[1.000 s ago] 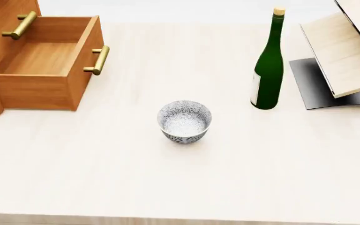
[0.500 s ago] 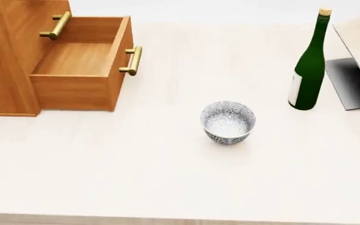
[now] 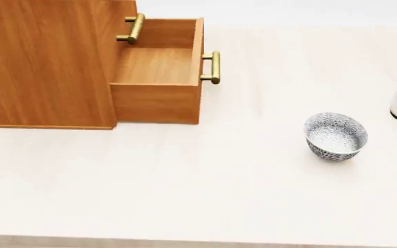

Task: Put the bowl on top of the cabinet.

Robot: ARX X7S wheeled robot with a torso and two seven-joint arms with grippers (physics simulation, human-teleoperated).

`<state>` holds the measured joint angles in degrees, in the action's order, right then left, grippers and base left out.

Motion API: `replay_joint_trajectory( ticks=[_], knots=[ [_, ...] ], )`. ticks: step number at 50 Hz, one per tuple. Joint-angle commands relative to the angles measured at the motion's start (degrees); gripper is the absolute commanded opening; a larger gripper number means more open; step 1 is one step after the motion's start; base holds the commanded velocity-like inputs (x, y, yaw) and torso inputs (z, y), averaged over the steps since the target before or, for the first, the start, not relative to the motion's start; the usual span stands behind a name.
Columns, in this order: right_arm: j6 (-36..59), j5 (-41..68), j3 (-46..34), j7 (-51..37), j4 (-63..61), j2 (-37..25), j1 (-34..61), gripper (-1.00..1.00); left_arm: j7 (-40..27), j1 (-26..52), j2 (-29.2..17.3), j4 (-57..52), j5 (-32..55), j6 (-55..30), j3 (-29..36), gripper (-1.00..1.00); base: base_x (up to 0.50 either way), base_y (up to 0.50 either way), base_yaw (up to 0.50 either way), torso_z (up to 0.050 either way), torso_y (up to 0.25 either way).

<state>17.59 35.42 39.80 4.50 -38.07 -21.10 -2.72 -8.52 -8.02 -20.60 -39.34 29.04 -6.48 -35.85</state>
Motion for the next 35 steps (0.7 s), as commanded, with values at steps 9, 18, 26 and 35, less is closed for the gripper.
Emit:
replay_joint_trajectory(
  ticks=[9,18,26,35],
  knots=[
    [-0.7,-2.1,-0.4,1.8,0.1,1.0,-0.3,1.0,1.7,-0.1,0.9,-0.2,-0.3,-0.4,-0.6,1.0,0.0,0.5,0.0,0.0,0.0],
    [-1.3,-3.2,-1.3,1.8,0.4,1.0,-0.4,1.0,1.8,-0.4,0.8,-0.2,-0.3,-0.2,-0.6,1.0,0.0,0.42,0.0,0.0,0.0],
    [0.5,-2.7,-1.6,0.6,0.2,0.5,-0.3,1.0,2.0,-0.6,0.7,-0.1,0.0,0.0,-0.5,1.0,0.0,0.0,0.0,0.0,0.0],
    [2.6,0.2,-1.1,0.6,0.3,-0.1,-0.6,1.0,2.0,-0.7,0.6,-0.3,0.1,-0.1,-0.3,1.0,0.02,0.0,0.0,0.0,0.0]
  ],
)
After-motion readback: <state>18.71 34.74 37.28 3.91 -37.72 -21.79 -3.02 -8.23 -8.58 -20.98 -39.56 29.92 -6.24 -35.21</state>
